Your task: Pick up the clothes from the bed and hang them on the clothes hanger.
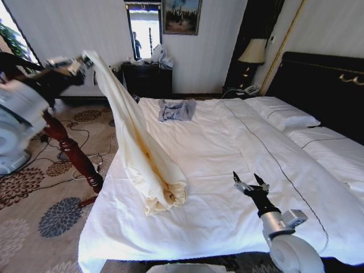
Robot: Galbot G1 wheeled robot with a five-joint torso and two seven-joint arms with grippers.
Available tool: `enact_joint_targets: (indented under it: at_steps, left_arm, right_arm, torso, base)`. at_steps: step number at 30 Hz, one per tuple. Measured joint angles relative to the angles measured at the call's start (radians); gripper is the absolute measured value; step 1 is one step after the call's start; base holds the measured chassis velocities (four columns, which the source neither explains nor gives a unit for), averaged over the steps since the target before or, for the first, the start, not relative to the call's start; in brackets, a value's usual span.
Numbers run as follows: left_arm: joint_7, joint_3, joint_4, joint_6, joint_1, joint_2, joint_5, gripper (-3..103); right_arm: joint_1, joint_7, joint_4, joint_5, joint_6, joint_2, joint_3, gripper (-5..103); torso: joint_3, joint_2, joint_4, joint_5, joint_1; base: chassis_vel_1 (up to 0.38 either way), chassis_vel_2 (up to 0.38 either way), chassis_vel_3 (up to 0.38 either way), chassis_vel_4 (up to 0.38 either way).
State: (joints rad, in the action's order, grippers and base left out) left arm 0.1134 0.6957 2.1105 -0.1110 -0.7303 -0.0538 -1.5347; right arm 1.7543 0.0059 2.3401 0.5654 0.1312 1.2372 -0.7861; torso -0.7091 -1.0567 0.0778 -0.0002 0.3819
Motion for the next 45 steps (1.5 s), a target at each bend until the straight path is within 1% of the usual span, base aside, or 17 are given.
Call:
enact_joint_targets:
  at_steps: [3,4,8,14,16,17,19,20,21,22,24,26,28,31,33,40,45]
  left_arm:
    - [-0.036,0.040,-0.039,0.029,0.011,0.074,-0.066,2]
    - [-0.036,0.040,-0.039,0.029,0.011,0.074,-0.066,2]
    - [-0.056,0.130,-0.075,0.055,-0.051,0.161,-0.107,2]
    - [-0.074,0.212,-0.093,0.071,-0.144,0.249,-0.172,2]
    - [-0.081,0.342,-0.113,0.074,-0.232,0.322,-0.203,2]
    - [-0.081,0.342,-0.113,0.074,-0.232,0.322,-0.203,2]
    - [-0.070,0.654,-0.202,0.073,-0.449,0.484,-0.234,2]
    - [-0.070,0.654,-0.202,0.073,-0.449,0.484,-0.234,2]
    - [-0.065,0.757,-0.252,0.067,-0.568,0.557,-0.253,2]
    - [-0.062,0.846,-0.310,0.051,-0.791,0.660,-0.255,2]
    - [-0.062,0.868,-0.271,0.048,-0.900,0.666,-0.220,2]
    - [-0.061,0.884,-0.251,0.044,-0.953,0.663,-0.200,2]
    - [-0.063,0.917,-0.223,0.040,-1.034,0.659,-0.171,2]
    - [-0.094,0.924,-0.200,0.041,-1.068,0.665,-0.171,2]
    - [-0.121,0.916,-0.174,0.045,-1.071,0.671,-0.181,2]
    - [-0.128,0.922,-0.067,0.045,-1.057,0.647,-0.239,2]
    - [-0.131,0.843,0.009,0.045,-0.884,0.583,-0.343,2]
  right_arm:
    - [-0.017,-0.001,0.004,0.006,0.012,-0.036,0.000,100]
    - [-0.017,-0.001,0.004,0.006,0.012,-0.036,0.000,100]
    - [-0.049,0.002,-0.009,0.024,0.021,-0.099,-0.011,100]
    - [-0.129,0.003,-0.021,0.134,0.044,-0.231,-0.035,100]
    - [-0.154,-0.008,-0.033,0.150,0.045,-0.272,-0.037,100]
    - [-0.154,-0.008,-0.033,0.150,0.045,-0.272,-0.037,100]
    - [-0.190,-0.015,-0.074,0.188,0.037,-0.326,-0.044,100]
    - [-0.190,-0.015,-0.074,0.188,0.037,-0.326,-0.044,100]
    - [-0.207,-0.017,-0.093,0.204,0.032,-0.342,-0.046,100]
    - [-0.250,-0.013,-0.120,0.237,0.031,-0.353,-0.034,100]
    - [-0.253,-0.011,-0.125,0.237,0.032,-0.345,-0.030,100]
    - [-0.248,-0.011,-0.125,0.237,0.032,-0.341,-0.030,100]
    - [-0.238,-0.011,-0.125,0.236,0.032,-0.335,-0.036,100]
    - [-0.235,-0.010,-0.131,0.235,0.032,-0.333,-0.041,100]
    - [-0.236,-0.012,-0.140,0.234,0.032,-0.340,-0.042,100]
    - [-0.253,-0.020,-0.189,0.199,0.025,-0.359,-0.012,100]
    - [-0.279,-0.034,-0.251,0.146,0.008,-0.388,0.025,100]
  torso:
    - [0.000,0.000,0.0000,0.0001,0.000]
    - [0.000,0.000,0.0000,0.0001,0.000]
    - [0.000,0.000,-0.0005,0.0009,0.000]
    - [0.000,0.000,-0.0004,-0.0004,0.000]
    - [0.000,0.000,-0.0005,-0.0018,0.000]
    - [0.000,0.000,-0.0005,-0.0018,0.000]
    - [0.000,0.000,-0.0014,0.0017,0.000]
    - [0.000,0.000,-0.0014,0.0017,0.000]
    - [0.001,-0.001,-0.0008,0.0034,-0.001]
    - [-0.001,0.000,0.0020,0.0013,0.000]
    - [-0.001,0.001,0.0000,0.0006,0.001]
    - [-0.001,0.001,-0.0005,-0.0004,0.001]
    - [-0.001,0.001,-0.0006,-0.0014,0.001]
    - [0.000,0.000,0.0000,0.0003,-0.001]
    - [0.000,0.000,-0.0001,0.0007,-0.001]
    - [0.000,0.000,0.0002,0.0003,0.000]
    - [0.000,0.000,-0.0006,0.0001,0.000]
  base:
    - [0.000,0.000,0.000,0.000]
    - [0.000,0.000,0.000,0.000]
    - [0.000,0.000,0.000,0.000]
    - [0.000,0.000,0.000,0.000]
    - [0.000,0.000,0.000,0.000]
    - [0.000,0.000,0.000,0.000]
    - [0.000,0.000,0.000,0.000]
    - [0.000,0.000,0.000,0.000]
    - [0.000,0.000,0.000,0.000]
    - [-0.055,-0.042,-0.026,-0.048]
    - [-0.027,0.003,0.003,-0.024]
    - [0.000,0.000,0.000,0.000]
    - [0.000,0.000,0.000,0.000]
    - [0.000,0.000,0.000,0.000]
    - [0.000,0.000,0.000,0.000]
    - [0.000,0.000,0.000,0.000]
    - [0.000,0.000,0.000,0.000]
